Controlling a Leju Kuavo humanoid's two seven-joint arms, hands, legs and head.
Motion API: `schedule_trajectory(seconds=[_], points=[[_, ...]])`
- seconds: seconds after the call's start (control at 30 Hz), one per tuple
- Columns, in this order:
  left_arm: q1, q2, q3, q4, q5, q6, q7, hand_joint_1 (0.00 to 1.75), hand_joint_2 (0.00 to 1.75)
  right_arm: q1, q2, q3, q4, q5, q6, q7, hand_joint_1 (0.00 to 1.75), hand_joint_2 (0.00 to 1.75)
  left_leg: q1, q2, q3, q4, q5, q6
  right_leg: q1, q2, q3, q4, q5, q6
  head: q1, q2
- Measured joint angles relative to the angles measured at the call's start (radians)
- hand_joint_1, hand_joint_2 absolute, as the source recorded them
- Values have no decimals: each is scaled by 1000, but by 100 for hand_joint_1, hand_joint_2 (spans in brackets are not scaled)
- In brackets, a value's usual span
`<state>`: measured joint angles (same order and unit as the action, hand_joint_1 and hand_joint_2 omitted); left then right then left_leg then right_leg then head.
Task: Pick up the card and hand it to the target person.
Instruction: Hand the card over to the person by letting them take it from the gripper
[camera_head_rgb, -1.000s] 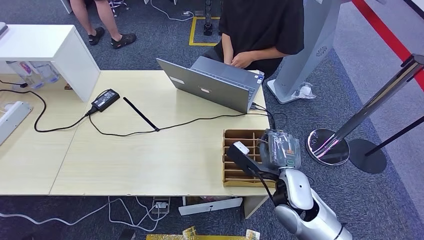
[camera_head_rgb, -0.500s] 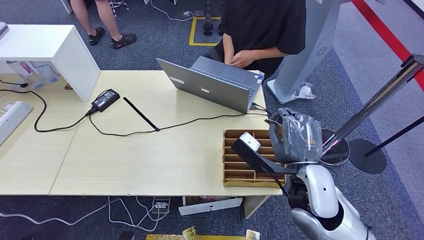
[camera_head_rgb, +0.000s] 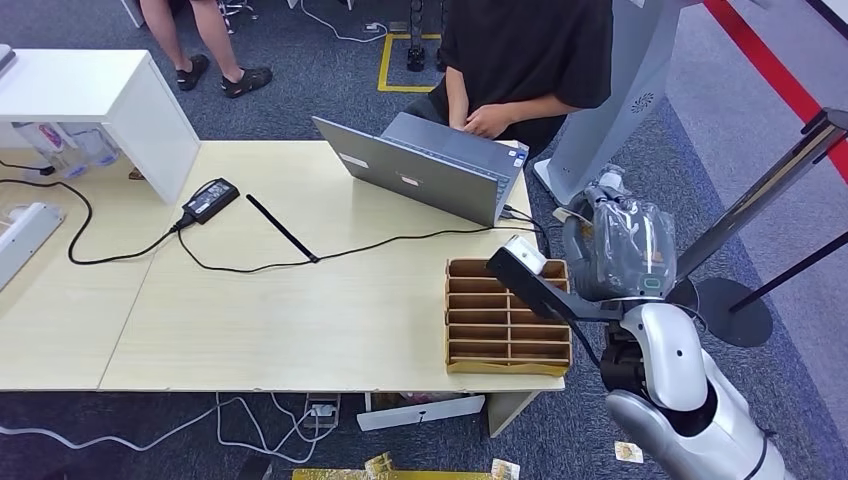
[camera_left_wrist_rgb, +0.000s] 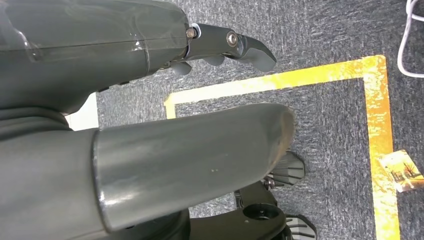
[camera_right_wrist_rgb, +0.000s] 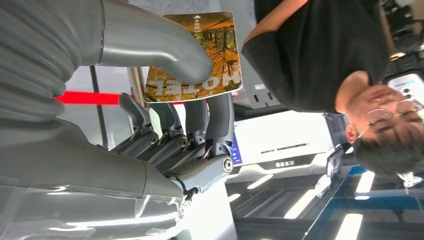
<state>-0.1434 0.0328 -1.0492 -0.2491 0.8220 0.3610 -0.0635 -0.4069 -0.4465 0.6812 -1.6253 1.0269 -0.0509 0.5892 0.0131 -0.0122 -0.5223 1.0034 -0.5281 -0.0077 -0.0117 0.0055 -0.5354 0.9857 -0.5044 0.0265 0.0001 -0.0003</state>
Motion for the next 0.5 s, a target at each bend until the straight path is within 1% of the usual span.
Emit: schedule_trajectory(seconds=[0.13,0.33,0.43,0.47,0.5], points=[[-6,0,0,0,-7,-3,1,0,0,-20,-10,-2,46,7,-14,-1,145,175,0,0,0,0,0,0,0,0,0,0,0,0,0,0],[-14,0,-1,0,-11,-4,10,0,0,-41,-18,-3,113,37,-52,-4,138,175,0,0,0,0,0,0,0,0,0,0,0,0,0,0],[-16,0,-1,0,-11,-4,11,0,0,-46,-19,-3,140,64,-112,-9,124,175,0,0,0,0,0,0,0,0,0,0,0,0,0,0],[-16,0,-1,0,-11,-3,11,0,0,-47,-18,-3,147,75,-138,-11,124,175,0,0,0,0,0,0,0,0,0,0,0,0,0,0],[-17,0,-1,0,-11,-3,11,0,0,-47,-18,-3,154,87,-165,-13,128,175,0,0,0,0,0,0,0,0,0,0,0,0,0,0]])
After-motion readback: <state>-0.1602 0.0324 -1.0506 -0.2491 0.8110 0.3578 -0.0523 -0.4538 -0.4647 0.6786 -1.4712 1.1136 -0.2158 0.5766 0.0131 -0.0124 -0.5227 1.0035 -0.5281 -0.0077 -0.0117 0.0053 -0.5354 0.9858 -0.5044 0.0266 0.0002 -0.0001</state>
